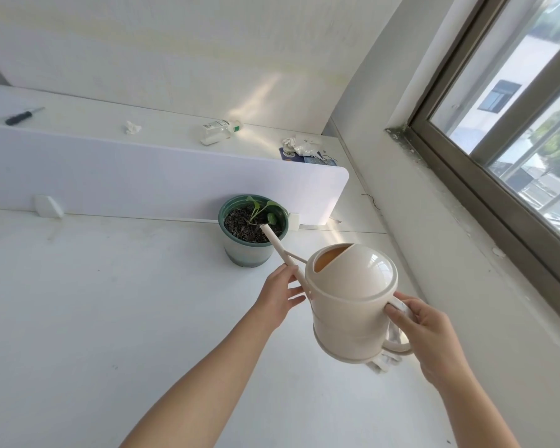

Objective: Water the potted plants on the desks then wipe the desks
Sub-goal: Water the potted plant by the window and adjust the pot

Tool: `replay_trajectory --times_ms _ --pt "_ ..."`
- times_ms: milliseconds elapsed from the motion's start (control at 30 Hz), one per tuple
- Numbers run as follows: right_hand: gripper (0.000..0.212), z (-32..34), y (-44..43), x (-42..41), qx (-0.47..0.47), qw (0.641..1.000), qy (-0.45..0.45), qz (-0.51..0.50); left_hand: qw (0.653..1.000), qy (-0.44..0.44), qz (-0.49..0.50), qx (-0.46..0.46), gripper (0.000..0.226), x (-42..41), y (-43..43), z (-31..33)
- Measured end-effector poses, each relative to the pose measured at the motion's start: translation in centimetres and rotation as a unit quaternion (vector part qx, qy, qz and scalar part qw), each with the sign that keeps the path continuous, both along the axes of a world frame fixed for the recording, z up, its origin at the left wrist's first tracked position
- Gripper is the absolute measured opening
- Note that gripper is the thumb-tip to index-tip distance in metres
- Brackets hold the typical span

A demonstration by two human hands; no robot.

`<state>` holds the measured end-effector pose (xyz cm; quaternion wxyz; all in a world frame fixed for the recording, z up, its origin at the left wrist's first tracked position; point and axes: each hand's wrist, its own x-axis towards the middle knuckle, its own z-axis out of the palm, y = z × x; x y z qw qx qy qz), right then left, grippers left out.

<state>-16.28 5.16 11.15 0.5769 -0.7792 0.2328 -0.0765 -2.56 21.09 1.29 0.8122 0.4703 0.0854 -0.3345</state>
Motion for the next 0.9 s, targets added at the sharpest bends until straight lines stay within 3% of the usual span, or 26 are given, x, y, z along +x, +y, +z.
replay_trajectory --times_ms 500,900 --pt "0.011 -1.2 -1.1 -0.5 0.026 0.998 -0.008 -0.051 0.999 -0.003 -0.046 0.026 0.011 1.2 -2.0 1.1" --pt "0.017 -2.4 -0.2 -2.2 0.043 0.998 -0.018 -0.033 0.999 0.013 -0.018 0.028 0.013 -0.9 -0.4 -0.3"
